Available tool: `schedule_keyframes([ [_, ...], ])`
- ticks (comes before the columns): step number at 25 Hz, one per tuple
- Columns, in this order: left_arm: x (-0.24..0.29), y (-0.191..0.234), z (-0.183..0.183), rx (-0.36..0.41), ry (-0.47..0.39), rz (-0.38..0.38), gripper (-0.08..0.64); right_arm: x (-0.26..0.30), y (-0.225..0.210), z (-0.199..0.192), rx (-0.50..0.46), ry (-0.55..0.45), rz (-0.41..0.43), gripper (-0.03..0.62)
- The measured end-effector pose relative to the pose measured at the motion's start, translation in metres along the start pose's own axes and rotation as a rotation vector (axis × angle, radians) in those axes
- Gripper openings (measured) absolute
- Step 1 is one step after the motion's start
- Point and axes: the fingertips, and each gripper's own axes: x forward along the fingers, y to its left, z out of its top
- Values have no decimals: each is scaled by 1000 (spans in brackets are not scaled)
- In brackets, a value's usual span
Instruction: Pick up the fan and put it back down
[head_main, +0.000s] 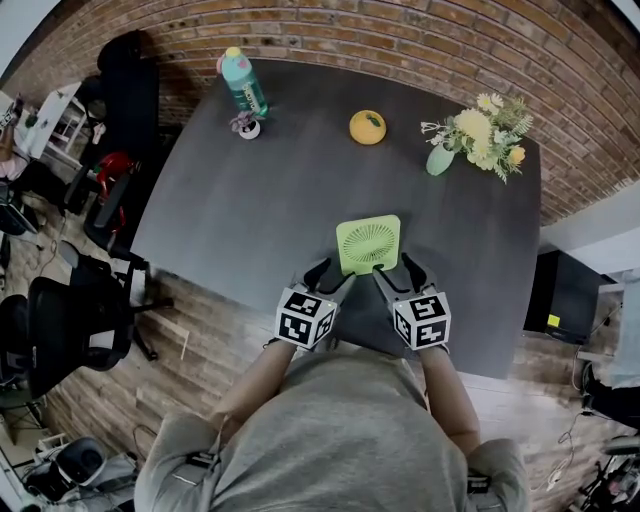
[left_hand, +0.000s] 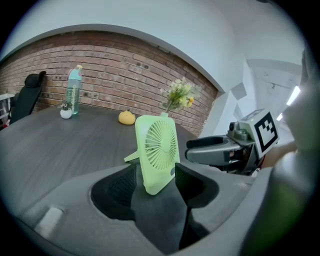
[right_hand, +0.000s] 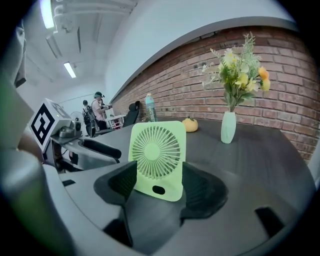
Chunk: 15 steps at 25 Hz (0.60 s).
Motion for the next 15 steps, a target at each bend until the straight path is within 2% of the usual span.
schedule_keyframes([
  [15, 42, 10, -17, 16, 109, -11, 261, 37, -17, -25, -43, 106, 87, 313],
])
